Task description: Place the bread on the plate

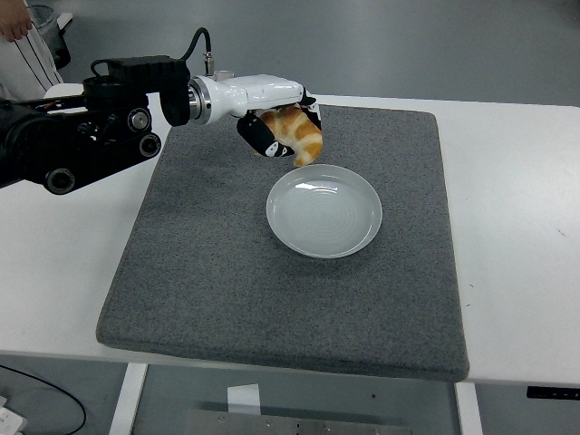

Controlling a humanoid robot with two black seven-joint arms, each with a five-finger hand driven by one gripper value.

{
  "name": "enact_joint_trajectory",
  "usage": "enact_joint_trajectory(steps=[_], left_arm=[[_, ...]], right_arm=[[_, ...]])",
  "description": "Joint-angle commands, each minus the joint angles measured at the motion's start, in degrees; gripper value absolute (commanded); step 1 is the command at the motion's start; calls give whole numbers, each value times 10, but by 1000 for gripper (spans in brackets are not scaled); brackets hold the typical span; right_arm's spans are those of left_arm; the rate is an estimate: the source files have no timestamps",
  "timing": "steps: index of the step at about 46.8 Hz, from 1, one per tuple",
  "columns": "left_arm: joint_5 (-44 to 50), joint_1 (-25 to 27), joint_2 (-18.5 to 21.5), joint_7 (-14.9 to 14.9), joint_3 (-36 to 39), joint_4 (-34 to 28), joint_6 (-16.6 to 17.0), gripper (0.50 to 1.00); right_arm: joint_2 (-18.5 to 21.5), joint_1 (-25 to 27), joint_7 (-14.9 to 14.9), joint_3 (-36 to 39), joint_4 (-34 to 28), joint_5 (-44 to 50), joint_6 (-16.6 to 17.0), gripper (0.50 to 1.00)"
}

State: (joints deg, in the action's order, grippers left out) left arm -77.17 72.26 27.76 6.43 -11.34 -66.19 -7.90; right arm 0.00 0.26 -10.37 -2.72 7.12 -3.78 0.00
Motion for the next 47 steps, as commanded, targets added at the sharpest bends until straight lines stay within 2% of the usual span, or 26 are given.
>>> enact_joint_trajectory(steps=[1,9,18,24,36,47], left_arm=[[0,6,-1,1,-1,-1,-5,500],[1,18,0,1,-1,0,-19,500],[5,22,-9,0,-1,1,-19,500],[16,25,-31,0,-2,4,-18,500],[18,18,-51,0,2,19,-18,500],[7,-13,-92,0,5,57,-13,500]], right_arm=[[0,0,0,1,0,0,0,932],[0,0,0,0,0,0,0,932],[0,0,0,0,0,0,0,932],[0,0,0,0,0,0,0,932],[0,0,0,0,0,0,0,932],[0,0,0,1,0,0,0,932]])
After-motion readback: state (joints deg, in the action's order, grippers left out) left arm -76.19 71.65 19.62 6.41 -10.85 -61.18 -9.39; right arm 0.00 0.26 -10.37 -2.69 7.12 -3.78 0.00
